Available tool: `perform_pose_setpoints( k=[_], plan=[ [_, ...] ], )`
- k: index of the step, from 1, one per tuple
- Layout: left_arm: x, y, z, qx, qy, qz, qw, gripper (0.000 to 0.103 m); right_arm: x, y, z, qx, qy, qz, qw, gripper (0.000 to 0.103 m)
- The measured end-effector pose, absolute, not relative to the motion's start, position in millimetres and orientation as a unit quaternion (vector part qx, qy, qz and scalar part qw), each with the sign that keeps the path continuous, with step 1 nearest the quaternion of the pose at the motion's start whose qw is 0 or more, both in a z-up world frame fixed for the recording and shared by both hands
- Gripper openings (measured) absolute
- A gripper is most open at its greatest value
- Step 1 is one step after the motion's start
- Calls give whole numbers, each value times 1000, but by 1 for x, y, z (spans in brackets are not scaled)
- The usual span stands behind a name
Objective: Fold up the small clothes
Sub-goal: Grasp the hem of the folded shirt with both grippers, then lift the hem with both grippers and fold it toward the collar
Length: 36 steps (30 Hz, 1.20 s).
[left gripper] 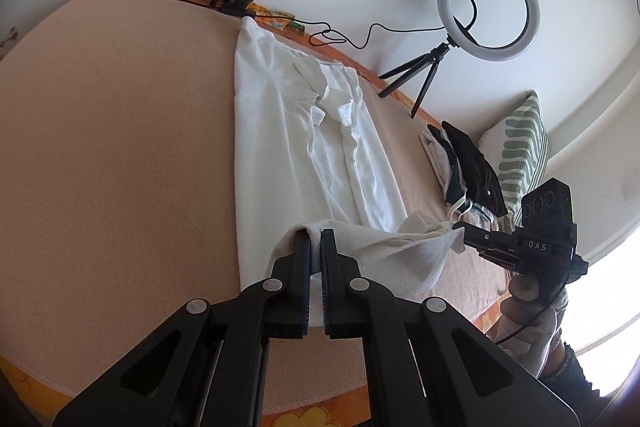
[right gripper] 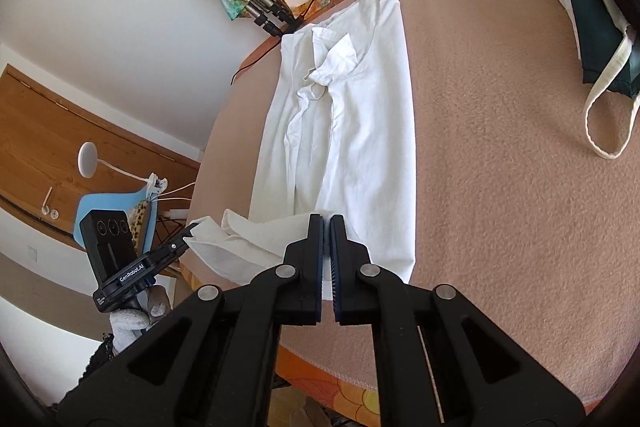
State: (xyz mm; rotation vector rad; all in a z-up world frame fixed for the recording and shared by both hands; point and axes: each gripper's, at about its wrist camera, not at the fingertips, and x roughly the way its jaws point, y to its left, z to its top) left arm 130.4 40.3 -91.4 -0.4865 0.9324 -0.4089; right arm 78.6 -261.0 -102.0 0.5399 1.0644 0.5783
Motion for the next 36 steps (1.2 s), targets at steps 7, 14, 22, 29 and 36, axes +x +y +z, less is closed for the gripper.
perform_pose_setpoints(
  k=[7,14,22,29,36],
  plan=[
    [161,39,-111,-219,460,-178,842,3,114,-258,-123,256,513,233,785,4],
    [174,31,-118,-205,467,-180,841,3,134,-258,-138,257,526,211,783,4],
    [176,44,-97,-198,433,-141,868,21,138,-272,-130,263,515,195,792,10],
    [151,41,-92,-163,431,-174,870,21,113,-263,-104,170,483,212,832,13],
    [123,53,-113,-192,461,-202,843,23,79,-261,-126,126,506,259,813,14]
  ],
)
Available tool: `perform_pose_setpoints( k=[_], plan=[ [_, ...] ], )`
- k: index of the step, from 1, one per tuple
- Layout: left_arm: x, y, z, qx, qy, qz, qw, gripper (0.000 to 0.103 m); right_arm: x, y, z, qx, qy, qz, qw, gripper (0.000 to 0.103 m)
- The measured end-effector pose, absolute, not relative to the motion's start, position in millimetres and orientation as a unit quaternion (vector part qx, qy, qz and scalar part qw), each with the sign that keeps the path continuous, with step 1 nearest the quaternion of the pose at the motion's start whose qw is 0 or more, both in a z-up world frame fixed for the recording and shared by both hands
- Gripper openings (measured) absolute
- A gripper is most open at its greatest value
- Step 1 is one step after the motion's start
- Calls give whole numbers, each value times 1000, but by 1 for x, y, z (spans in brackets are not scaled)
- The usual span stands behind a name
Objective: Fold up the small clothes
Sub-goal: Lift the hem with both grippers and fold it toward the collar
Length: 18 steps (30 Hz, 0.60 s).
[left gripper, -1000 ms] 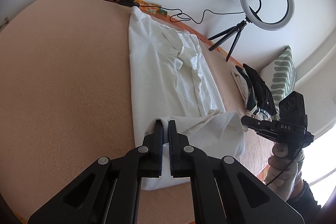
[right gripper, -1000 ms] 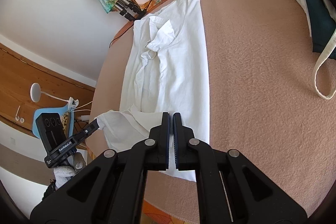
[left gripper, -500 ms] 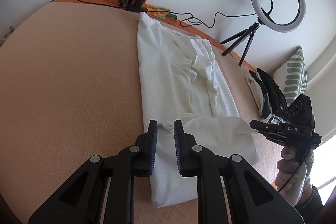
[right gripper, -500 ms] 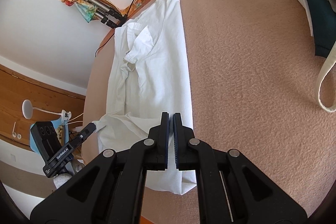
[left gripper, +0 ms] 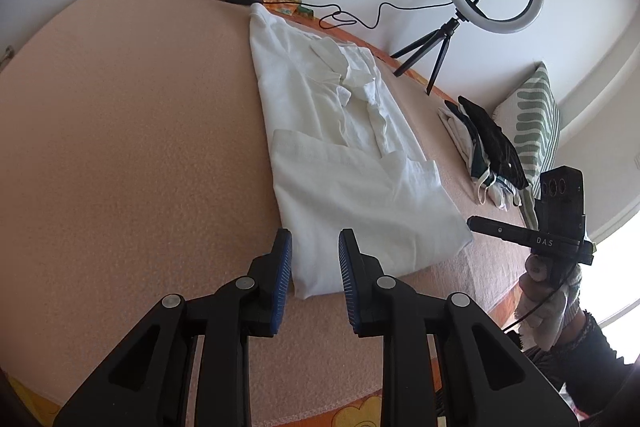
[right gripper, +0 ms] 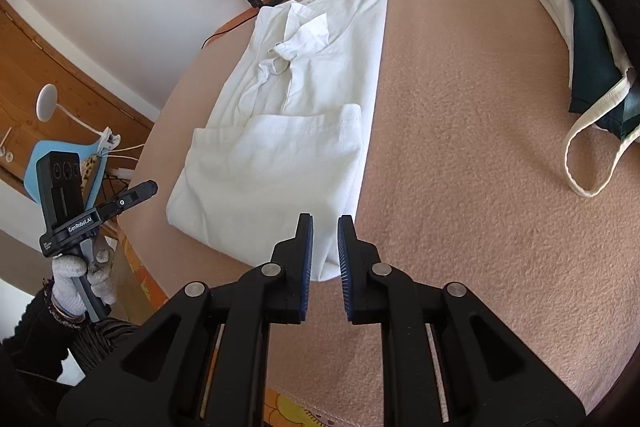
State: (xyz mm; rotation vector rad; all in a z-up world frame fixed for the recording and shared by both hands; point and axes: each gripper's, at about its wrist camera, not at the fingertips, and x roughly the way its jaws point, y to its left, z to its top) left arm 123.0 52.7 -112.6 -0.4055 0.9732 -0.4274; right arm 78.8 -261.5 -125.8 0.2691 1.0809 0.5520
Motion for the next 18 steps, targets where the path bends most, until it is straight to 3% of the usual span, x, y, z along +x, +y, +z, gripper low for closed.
perform_pose_setpoints(
  k=[3,7,14,15,17,18],
  plan=[
    [119,52,-118,-194,470,-205,836,25,72,-264,-135,138,511,281,801,16],
    [118,50,-124,-210,477,-208,828,25,68,-261,-136,125,502,285,807,28],
    [116,41,-132,-199,488,-218,821,22,71,-253,-139,126,497,294,806,28],
    [115,39,-132,-192,490,-219,822,22,71,-252,-140,125,498,294,806,28],
    [114,36,-131,-184,490,-219,823,8,72,-251,-141,130,501,298,802,14],
    [114,37,-130,-185,487,-221,825,4,72,-251,-142,135,503,299,799,12]
  ],
)
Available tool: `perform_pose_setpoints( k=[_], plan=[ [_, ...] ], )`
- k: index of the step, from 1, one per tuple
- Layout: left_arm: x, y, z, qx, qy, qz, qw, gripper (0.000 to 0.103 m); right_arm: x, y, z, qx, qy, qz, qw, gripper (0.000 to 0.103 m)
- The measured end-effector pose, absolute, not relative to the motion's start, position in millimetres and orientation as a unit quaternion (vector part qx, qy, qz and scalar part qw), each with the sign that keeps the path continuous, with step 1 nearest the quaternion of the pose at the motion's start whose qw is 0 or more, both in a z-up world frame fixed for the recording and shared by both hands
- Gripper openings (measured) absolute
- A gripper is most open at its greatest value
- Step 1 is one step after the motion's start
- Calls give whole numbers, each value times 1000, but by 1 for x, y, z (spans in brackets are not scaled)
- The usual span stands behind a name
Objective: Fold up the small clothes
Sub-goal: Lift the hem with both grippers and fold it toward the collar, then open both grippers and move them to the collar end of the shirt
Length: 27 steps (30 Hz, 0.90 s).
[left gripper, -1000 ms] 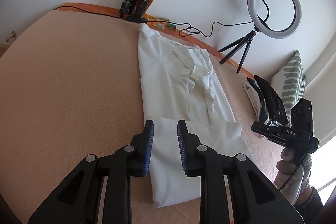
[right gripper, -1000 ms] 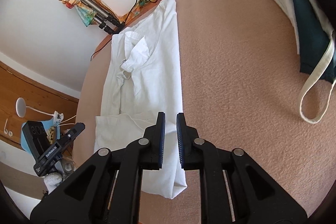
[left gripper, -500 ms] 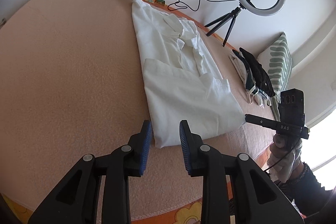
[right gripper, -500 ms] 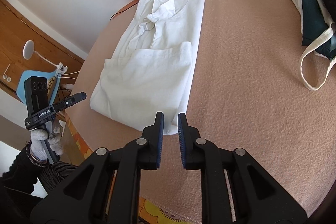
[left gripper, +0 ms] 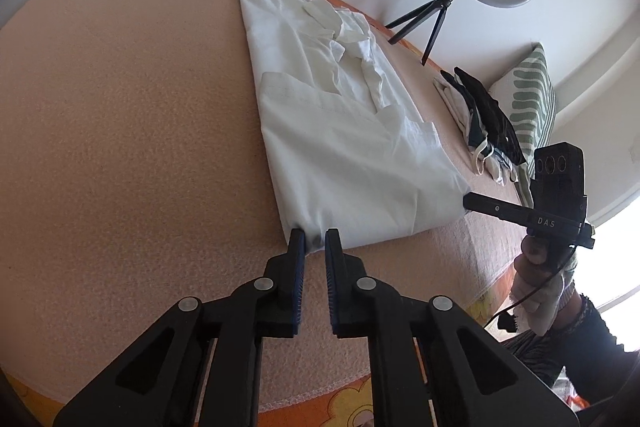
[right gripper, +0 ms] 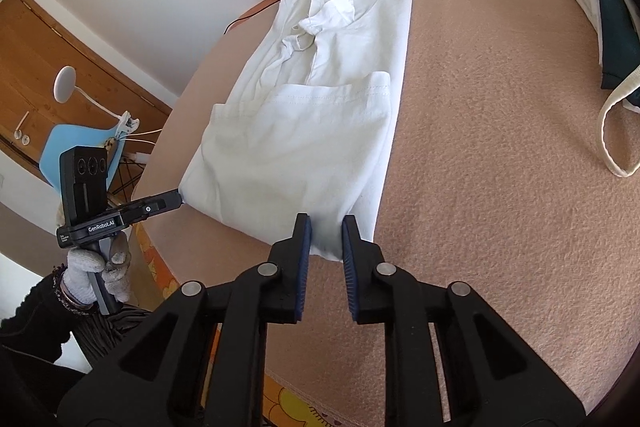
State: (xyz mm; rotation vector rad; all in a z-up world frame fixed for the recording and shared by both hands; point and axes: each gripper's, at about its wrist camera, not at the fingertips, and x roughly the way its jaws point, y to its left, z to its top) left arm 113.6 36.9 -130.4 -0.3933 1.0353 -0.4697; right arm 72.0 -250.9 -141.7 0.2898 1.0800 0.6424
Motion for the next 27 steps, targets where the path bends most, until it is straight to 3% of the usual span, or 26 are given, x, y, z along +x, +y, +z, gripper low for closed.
perform_pose_setpoints(
  k=[4,10,12,19,27],
  plan=[
    [114,36,-122,-165,481,-220,833,1,73,-250,-137,136,507,291,800,7],
    [111,33,-138,-119,506,-190,833,1,69,-235,-144,51,522,247,815,7],
    [108,33,-130,-106,495,-178,844,1,71,-240,-138,37,520,222,824,19],
    [111,3,-88,-86,417,-226,876,5,73,-245,-96,69,448,252,855,20],
    [165,-44,-112,-40,441,-242,863,8,114,-193,-118,39,472,274,837,20]
  ],
)
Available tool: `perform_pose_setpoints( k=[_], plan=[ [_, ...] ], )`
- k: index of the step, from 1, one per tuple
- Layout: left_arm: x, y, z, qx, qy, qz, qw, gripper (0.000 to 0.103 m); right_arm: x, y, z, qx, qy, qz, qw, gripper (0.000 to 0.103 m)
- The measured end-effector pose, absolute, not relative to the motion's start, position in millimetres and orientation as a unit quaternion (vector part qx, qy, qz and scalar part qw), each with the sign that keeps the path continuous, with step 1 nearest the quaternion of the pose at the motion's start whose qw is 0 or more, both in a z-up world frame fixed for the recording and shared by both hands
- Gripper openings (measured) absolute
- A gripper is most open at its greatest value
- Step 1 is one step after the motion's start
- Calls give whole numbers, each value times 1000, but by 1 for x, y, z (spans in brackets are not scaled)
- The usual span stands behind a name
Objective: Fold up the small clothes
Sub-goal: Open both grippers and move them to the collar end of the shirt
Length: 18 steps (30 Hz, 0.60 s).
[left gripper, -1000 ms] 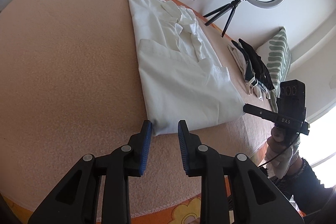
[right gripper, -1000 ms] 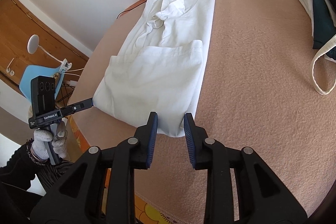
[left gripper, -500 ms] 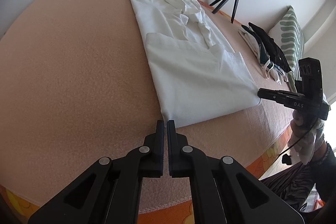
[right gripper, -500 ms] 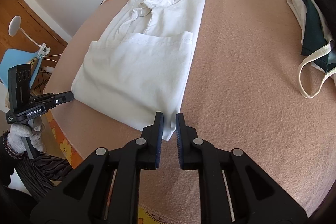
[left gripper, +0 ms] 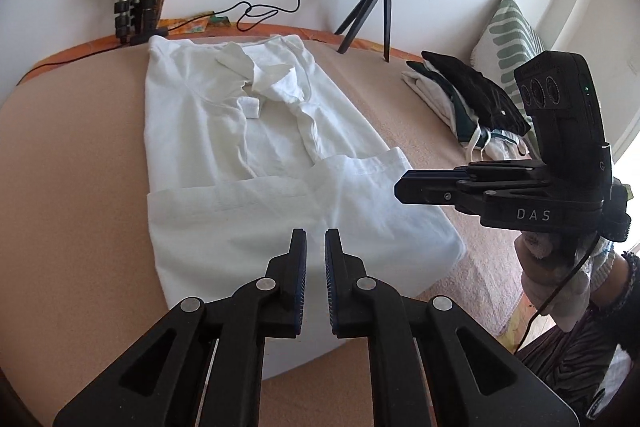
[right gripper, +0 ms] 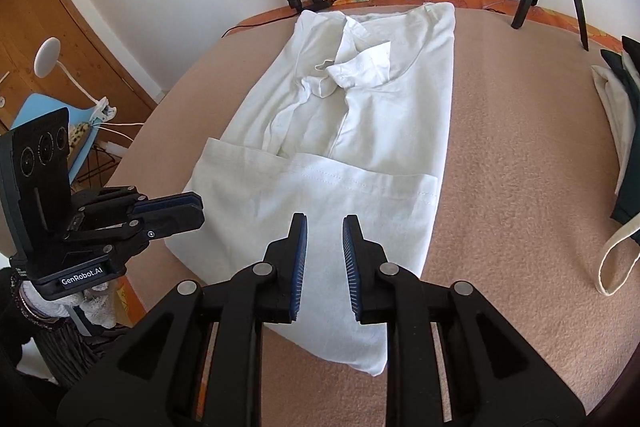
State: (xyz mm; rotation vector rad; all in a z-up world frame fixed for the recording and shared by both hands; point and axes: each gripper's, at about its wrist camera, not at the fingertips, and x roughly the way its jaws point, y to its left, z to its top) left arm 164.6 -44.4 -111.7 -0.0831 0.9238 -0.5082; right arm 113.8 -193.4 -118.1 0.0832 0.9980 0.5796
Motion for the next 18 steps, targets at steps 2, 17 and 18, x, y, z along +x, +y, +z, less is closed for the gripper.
perform_pose_setpoints(
  k=[2,17,18],
  plan=[
    [178,-40,-122,-41,454,-218,863,8,126,-191,-128,40,483,266,833,20],
    [199,8,-106,-31,426,-140,893,19,157,-246,-124,68,483,169,856,20],
    [204,12,-104,-39,421,-137,896,29,159,-248,-119,68,478,172,859,23]
  ],
)
